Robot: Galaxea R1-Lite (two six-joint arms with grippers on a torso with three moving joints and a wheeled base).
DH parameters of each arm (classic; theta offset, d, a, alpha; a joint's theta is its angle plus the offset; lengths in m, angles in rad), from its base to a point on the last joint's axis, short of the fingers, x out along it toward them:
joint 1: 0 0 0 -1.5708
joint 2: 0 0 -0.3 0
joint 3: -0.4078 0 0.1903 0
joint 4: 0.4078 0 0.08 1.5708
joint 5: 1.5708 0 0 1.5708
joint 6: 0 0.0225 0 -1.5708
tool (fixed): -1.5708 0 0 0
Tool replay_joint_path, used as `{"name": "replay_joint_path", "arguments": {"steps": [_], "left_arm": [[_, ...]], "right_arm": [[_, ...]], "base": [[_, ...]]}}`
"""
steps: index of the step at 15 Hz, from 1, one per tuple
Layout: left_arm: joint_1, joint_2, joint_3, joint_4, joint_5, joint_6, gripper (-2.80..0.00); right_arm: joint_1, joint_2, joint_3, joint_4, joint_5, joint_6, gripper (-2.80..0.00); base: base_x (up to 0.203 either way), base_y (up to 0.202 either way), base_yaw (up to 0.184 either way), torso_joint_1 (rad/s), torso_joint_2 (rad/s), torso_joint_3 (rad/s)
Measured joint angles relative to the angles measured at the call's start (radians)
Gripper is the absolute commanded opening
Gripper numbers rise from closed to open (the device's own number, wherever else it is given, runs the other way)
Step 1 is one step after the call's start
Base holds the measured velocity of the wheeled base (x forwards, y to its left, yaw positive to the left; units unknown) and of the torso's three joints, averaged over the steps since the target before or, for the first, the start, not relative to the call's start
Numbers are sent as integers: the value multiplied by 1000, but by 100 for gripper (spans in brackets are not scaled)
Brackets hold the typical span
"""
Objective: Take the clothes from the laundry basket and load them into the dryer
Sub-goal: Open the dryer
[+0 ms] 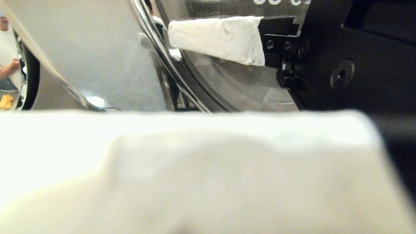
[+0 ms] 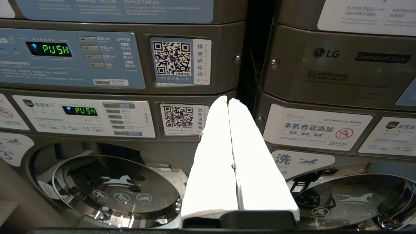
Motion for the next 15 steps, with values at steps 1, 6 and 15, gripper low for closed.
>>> {"name": "replay_joint_path", "arguments": {"steps": [1,6,15], "left_arm": [[0,0,0,0,0,0,-280],[-1,0,0,0,0,0,-280],[0,0,0,0,0,0,-280]], "right_arm": [[4,-21,30,1,-1,0,0],[-42,-130,151,-6,-232,18,0],[-756,-412,485,126,-164,65,0]], "base": [[0,0,0,0,0,0],[0,0,0,0,0,0],[0,0,0,0,0,0]]}}
